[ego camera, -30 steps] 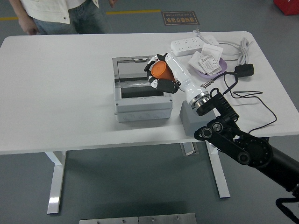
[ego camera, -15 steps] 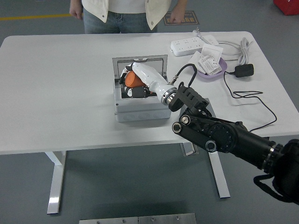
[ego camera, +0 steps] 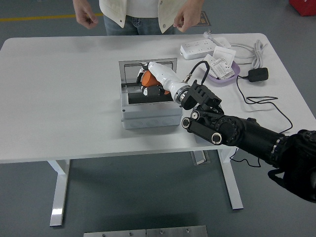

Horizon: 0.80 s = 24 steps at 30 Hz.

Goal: Fetch the battery,place it into the box,close the lid of the box

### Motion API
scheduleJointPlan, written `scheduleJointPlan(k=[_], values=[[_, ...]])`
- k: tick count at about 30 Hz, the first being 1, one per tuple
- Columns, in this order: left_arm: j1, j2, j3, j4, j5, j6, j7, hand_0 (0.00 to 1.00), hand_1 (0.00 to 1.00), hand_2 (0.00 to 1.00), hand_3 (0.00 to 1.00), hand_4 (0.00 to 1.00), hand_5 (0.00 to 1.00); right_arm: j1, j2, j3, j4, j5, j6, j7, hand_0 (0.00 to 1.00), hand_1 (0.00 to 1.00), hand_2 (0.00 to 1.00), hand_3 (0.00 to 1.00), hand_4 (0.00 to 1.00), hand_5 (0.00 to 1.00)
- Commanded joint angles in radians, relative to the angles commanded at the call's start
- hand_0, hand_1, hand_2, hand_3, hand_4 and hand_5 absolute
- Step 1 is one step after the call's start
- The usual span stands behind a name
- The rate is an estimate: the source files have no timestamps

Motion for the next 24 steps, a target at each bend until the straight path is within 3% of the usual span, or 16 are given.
scheduleJointPlan(k=[8, 9, 20, 21, 24], values=[[-0.005, 0.001, 0.000, 0.000, 0.004, 0.001, -0.003, 0.573, 0.587, 0.504, 0.555, 0.523, 0.002, 0.002, 0.000, -0.028, -0.007, 0.033, -0.002, 0.009, 0.032, 0.176, 0.336, 0.270, 0.002, 0.002], [-0.006, 0.001, 0.000, 0.000, 0.005, 0.001, -0.003, 0.573, 0.587, 0.504, 0.555, 0.523, 0.002, 0.002, 0.000, -0.028, -0.008, 0.040, 0.004, 0.011, 0.066, 0.201, 0.339, 0.315, 0.002, 0.002], [-0.006, 0.001, 0.004, 0.000, 0.005, 0.000, -0.003, 0.573, 0.587, 0.504, 0.555, 0.523, 0.002, -0.003, 0.000, -0.034, -0.025, 0.058, 0.056, 0.032, 0.100, 0.208, 0.346, 0.337, 0.017, 0.002], [-0.006, 0.001, 0.006, 0.000, 0.004, 0.000, -0.003, 0.573, 0.587, 0.504, 0.555, 0.523, 0.002, -0.003, 0.000, -0.035, -0.026, 0.056, 0.061, 0.030, 0.387, 0.450, 0.623, 0.704, 0.595, 0.190], [-0.006, 0.001, 0.006, 0.000, 0.005, 0.000, -0.004, 0.573, 0.587, 0.504, 0.555, 0.523, 0.002, -0.004, 0.000, -0.036, -0.027, 0.048, 0.072, 0.026, 0.387, 0.450, 0.623, 0.704, 0.595, 0.190]])
